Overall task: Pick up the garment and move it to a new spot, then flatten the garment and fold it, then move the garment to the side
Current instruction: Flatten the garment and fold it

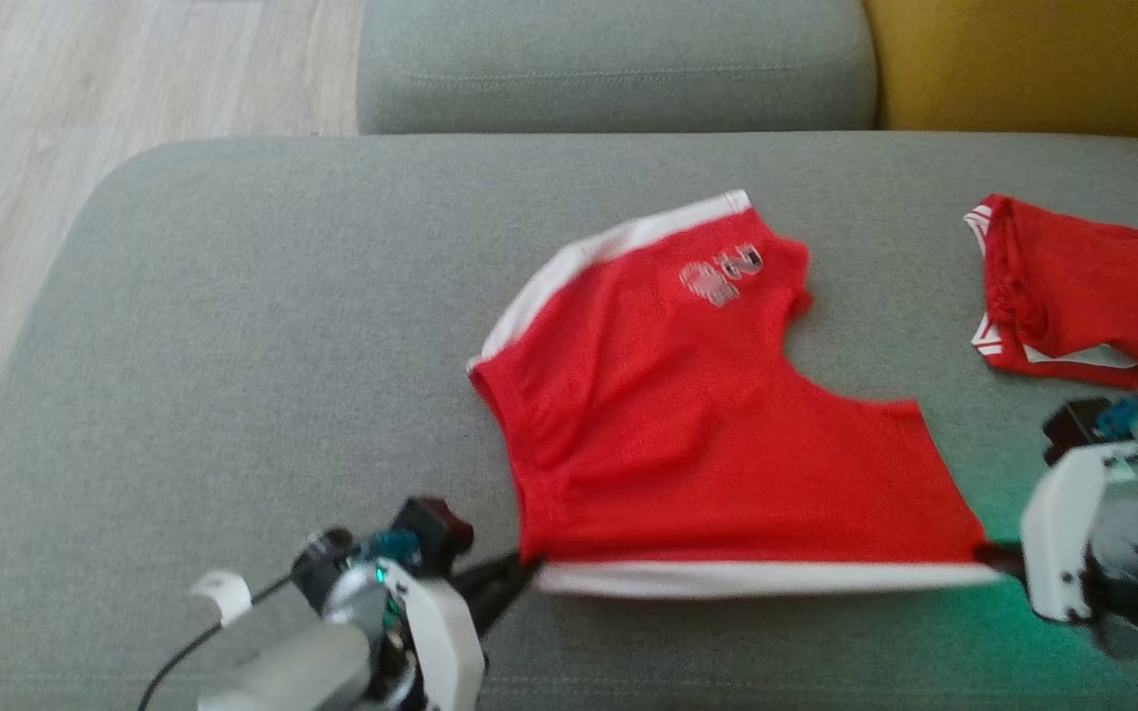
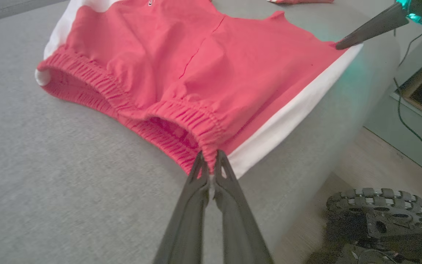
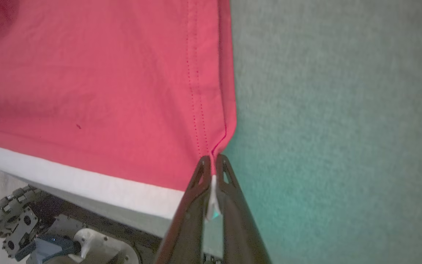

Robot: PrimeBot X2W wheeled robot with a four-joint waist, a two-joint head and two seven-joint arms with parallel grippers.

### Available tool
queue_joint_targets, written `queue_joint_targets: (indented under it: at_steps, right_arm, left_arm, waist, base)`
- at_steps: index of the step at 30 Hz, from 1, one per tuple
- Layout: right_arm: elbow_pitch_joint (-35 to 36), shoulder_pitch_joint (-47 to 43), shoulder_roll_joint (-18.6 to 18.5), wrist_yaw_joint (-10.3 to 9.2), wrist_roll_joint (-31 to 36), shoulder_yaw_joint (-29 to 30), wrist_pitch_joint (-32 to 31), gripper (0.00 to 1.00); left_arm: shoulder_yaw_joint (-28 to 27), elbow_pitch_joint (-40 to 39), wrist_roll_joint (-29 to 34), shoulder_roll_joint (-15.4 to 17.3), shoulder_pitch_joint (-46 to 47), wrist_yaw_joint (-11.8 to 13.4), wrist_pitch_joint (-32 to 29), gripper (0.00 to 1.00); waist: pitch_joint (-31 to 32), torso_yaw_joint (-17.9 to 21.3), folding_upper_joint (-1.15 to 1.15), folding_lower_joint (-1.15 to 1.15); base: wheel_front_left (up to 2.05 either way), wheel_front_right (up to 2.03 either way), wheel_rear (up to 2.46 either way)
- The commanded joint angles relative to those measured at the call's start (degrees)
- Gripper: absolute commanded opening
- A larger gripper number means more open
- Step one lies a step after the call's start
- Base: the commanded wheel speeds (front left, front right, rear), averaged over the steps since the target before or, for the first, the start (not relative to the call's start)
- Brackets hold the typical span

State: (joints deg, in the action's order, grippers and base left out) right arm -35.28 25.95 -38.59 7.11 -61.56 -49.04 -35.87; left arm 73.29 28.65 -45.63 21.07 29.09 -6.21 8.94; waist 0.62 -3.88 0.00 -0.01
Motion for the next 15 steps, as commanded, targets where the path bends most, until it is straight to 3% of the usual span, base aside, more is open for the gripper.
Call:
queue_joint_targets:
  at_steps: [1,6,15]
  right_arm:
    - [1.5,-0.1,-3.1,0.37,-0.6,0.3,-0.6,0.0]
    - [6.5,-1.4,-6.9,0.37,-2.3,2.3,-4.3,0.0]
    - [9.9,2.7,-6.5,0.37,-0.3,9.4,-7.2,0.0]
  left_arm:
    - [-1.9,-1.9,-0.6,1.8,1.8,0.4,-0.1,0.0]
    - [-1.6,-9.3,-1.1,4.1,-0.8,2.5,-2.8,0.0]
    - [-5.4,-17.8,-1.6,7.1,2.3,6.4,-3.1,0.0]
  waist:
    - [0.3,0.3,0.0,0.01]
    - [0.9,0.6,0.0,0.01]
    - [-2.1,-2.1,0.0,0.01]
  base:
    - [0.0,0.0,0.0]
    - [0.0,0.0,0.0]
    - [0.0,0.0,0.0]
